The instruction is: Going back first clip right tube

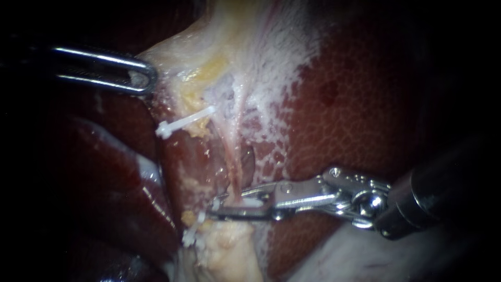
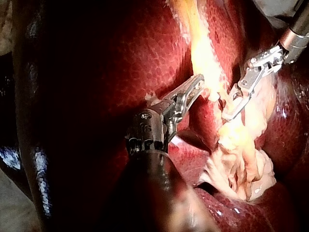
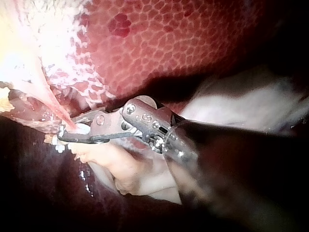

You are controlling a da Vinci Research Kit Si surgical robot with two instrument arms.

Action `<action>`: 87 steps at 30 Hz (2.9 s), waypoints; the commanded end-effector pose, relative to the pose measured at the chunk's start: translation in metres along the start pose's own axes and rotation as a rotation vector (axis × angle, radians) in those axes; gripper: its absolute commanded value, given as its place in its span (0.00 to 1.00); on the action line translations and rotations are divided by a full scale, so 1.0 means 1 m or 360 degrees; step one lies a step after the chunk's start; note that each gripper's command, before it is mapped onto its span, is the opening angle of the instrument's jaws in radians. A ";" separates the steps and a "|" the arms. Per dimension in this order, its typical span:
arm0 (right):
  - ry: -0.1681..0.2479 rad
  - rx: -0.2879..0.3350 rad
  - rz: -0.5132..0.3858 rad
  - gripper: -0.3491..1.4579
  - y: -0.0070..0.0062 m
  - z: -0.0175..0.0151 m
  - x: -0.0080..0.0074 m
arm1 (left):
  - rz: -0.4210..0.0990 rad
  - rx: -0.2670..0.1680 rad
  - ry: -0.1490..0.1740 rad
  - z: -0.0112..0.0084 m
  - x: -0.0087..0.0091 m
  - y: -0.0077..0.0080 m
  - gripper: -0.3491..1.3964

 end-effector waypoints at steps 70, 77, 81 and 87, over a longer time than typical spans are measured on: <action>-0.0020 -0.0033 -0.0743 0.52 -0.0030 -0.0130 0.0055 | 0.0018 0.0001 -0.0001 0.0015 0.0022 0.0003 0.00; -0.0020 -0.0036 -0.0763 0.52 -0.0035 -0.0137 0.0061 | 0.0019 0.0005 0.0001 0.0016 0.0023 0.0004 0.00; -0.0020 -0.0033 -0.0770 0.52 -0.0037 -0.0141 0.0063 | 0.0020 0.0005 0.0001 0.0017 0.0024 0.0005 0.00; -0.0020 -0.0037 -0.0786 0.52 -0.0037 -0.0145 0.0064 | 0.0022 0.0006 0.0001 0.0020 0.0026 0.0006 0.00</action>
